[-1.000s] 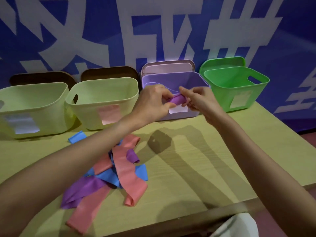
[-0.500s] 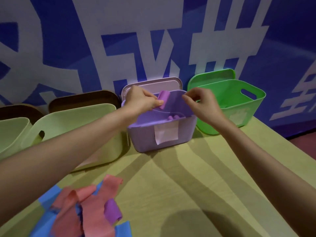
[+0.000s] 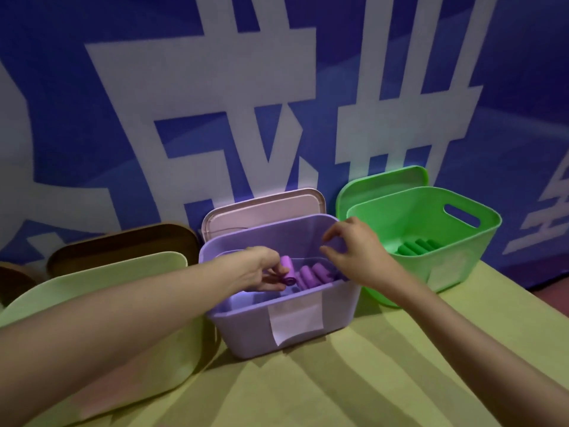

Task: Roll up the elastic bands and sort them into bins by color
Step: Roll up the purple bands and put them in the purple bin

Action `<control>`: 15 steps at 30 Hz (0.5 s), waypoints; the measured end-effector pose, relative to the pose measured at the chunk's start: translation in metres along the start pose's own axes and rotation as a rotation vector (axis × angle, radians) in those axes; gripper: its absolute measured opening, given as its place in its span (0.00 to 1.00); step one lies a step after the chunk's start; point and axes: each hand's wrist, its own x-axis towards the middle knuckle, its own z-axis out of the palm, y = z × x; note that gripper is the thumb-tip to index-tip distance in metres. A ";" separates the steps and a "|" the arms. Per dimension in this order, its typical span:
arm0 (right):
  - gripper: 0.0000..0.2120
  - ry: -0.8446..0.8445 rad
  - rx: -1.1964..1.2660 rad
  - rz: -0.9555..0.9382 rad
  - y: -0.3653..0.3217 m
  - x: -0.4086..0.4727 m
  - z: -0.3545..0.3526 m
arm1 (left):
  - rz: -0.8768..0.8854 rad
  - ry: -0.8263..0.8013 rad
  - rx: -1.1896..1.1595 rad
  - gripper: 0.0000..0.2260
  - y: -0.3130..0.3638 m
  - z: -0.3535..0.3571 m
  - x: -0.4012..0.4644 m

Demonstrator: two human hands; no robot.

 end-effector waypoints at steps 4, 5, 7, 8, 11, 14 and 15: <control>0.09 0.010 -0.004 0.014 -0.002 -0.002 0.001 | -0.039 0.010 0.025 0.11 0.001 0.008 0.008; 0.09 0.012 -0.008 0.013 -0.002 -0.003 0.001 | -0.047 0.013 0.022 0.12 0.000 0.009 0.010; 0.09 0.010 -0.013 0.014 -0.002 -0.003 0.002 | -0.060 0.018 0.027 0.13 -0.001 0.012 0.015; 0.09 0.012 -0.008 0.013 -0.002 -0.004 0.002 | -0.068 0.018 0.032 0.13 -0.002 0.013 0.017; 0.09 0.018 0.014 0.018 0.000 -0.002 0.002 | -0.088 0.022 0.049 0.13 -0.002 0.015 0.024; 0.10 0.015 0.012 0.020 0.000 -0.002 0.002 | -0.092 0.019 0.107 0.15 -0.003 0.017 0.028; 0.10 0.014 0.010 0.019 0.000 -0.001 0.002 | -0.092 0.013 0.130 0.15 -0.004 0.018 0.030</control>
